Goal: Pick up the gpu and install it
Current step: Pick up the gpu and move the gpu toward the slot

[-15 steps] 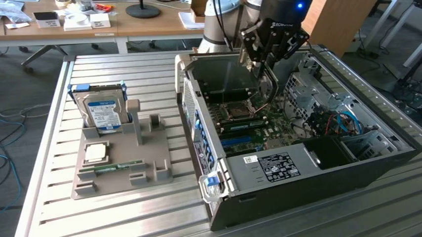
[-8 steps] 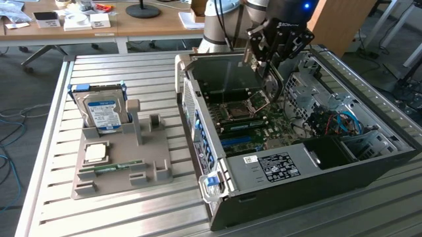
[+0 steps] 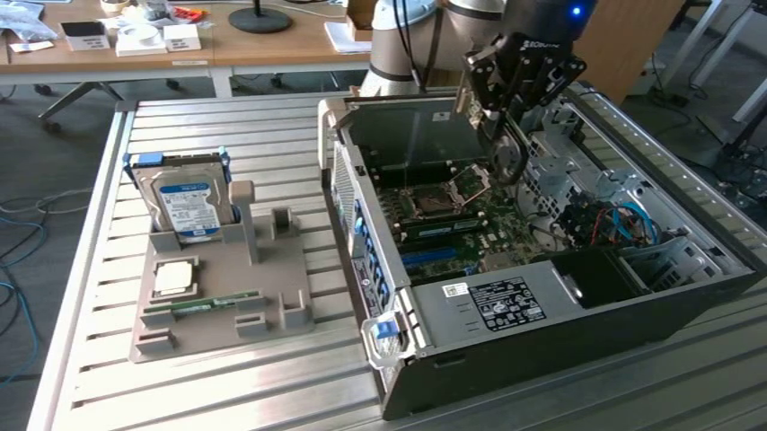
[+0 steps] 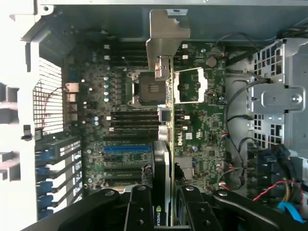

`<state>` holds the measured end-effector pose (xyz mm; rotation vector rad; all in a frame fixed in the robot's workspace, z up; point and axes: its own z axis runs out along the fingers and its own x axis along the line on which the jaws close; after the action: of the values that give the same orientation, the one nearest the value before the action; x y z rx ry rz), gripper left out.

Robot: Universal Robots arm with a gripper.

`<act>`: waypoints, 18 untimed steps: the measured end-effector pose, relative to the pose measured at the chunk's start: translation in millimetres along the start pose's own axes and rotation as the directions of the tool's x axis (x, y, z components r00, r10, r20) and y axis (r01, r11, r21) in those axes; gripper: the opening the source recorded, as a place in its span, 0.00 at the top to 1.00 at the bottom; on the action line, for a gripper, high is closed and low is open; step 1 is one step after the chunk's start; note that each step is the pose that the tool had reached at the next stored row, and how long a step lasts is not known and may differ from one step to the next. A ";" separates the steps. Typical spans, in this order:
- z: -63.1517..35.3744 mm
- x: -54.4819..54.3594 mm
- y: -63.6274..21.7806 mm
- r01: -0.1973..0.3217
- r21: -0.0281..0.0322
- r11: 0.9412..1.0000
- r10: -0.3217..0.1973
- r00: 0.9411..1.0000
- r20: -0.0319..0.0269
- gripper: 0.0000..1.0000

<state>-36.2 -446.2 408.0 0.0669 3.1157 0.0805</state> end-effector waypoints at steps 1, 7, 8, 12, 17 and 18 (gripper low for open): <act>0.1 -2.9 0.1 0.000 0.000 1.000 0.000 1.000 0.000 0.73; 0.4 -18.5 0.8 0.000 0.000 1.000 0.000 1.000 0.000 0.73; 0.5 -21.2 0.9 0.000 0.000 1.000 0.000 1.000 0.000 0.73; 0.7 -30.9 1.3 0.000 0.000 1.000 0.000 1.000 0.000 0.73; 1.0 -41.7 1.8 0.000 0.000 1.000 0.000 1.000 0.000 0.73; 1.1 -43.3 1.9 0.000 0.000 1.000 0.000 1.000 0.000 0.73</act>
<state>7.2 -446.2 408.0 0.0668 3.1157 0.0805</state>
